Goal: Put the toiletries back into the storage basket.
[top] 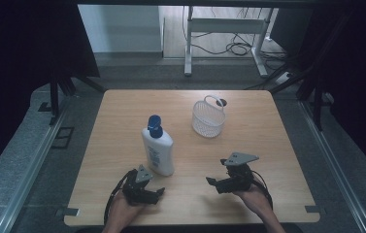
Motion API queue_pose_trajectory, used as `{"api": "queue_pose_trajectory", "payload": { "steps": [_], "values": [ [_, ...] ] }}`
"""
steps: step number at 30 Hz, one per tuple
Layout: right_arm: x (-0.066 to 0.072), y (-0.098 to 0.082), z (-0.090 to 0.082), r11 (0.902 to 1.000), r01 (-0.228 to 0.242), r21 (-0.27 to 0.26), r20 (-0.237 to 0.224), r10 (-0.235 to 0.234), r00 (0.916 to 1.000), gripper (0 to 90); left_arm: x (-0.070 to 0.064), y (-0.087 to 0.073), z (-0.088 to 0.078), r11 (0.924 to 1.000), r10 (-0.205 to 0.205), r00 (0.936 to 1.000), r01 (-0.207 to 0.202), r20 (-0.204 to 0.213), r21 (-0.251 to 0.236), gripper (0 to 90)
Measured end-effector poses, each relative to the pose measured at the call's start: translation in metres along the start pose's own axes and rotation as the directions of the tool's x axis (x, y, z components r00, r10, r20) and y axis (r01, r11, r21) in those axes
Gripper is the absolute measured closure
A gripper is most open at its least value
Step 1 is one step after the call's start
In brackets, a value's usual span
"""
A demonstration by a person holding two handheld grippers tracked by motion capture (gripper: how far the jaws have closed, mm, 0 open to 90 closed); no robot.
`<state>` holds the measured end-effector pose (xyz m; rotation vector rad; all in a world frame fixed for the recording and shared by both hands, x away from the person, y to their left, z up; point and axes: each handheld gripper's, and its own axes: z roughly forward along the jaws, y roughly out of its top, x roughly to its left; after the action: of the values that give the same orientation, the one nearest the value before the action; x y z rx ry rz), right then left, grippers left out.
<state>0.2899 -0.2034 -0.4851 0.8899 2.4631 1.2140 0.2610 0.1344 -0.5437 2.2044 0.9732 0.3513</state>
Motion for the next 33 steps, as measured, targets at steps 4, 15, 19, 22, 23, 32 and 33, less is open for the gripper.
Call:
{"api": "queue_pose_trajectory", "payload": {
  "steps": [4, 15, 19, 22, 23, 32, 33],
  "values": [
    [0.002, 0.007, 0.001, 0.9998, 0.008, -0.017, -0.010, -0.008, 0.9999, 11.4, 0.000, 0.000, 0.000, 1.0000, 0.001, 1.0000, -0.001, 0.000, 0.000, 12.3],
    [0.014, 0.033, 0.010, 0.9980, 0.017, -0.061, -0.056, -0.021, 0.9982, 10.8, 0.000, 0.000, 0.000, 1.0000, 0.001, 1.0000, -0.001, 0.001, 0.001, 12.3],
    [0.018, 0.042, 0.016, 0.9976, 0.029, -0.063, -0.069, -0.033, 0.9970, 10.8, 0.000, 0.000, 0.000, 1.0000, 0.004, 1.0000, -0.004, 0.001, 0.002, 12.3],
    [0.021, 0.048, 0.020, 0.9971, 0.036, -0.066, -0.084, -0.042, 0.9956, 10.8, 0.000, 0.000, 0.000, 1.0000, 0.004, 1.0000, -0.004, 0.001, 0.002, 12.3],
    [0.022, 0.049, 0.022, 0.9971, 0.036, -0.067, -0.090, -0.042, 0.9950, 10.8, 0.000, 0.000, 0.000, 1.0000, 0.004, 1.0000, -0.004, 0.001, 0.001, 12.3],
    [0.031, 0.065, 0.038, 0.9971, 0.032, -0.068, -0.130, -0.041, 0.9906, 10.5, 0.000, 0.000, 0.000, 1.0000, 0.004, 1.0000, -0.004, 0.001, 0.002, 12.4],
    [0.031, 0.067, 0.039, 0.9971, 0.032, -0.068, -0.134, -0.041, 0.9901, 10.5, 0.000, 0.000, 0.000, 1.0000, 0.004, 1.0000, -0.004, 0.001, 0.001, 12.3]
  ]
}}
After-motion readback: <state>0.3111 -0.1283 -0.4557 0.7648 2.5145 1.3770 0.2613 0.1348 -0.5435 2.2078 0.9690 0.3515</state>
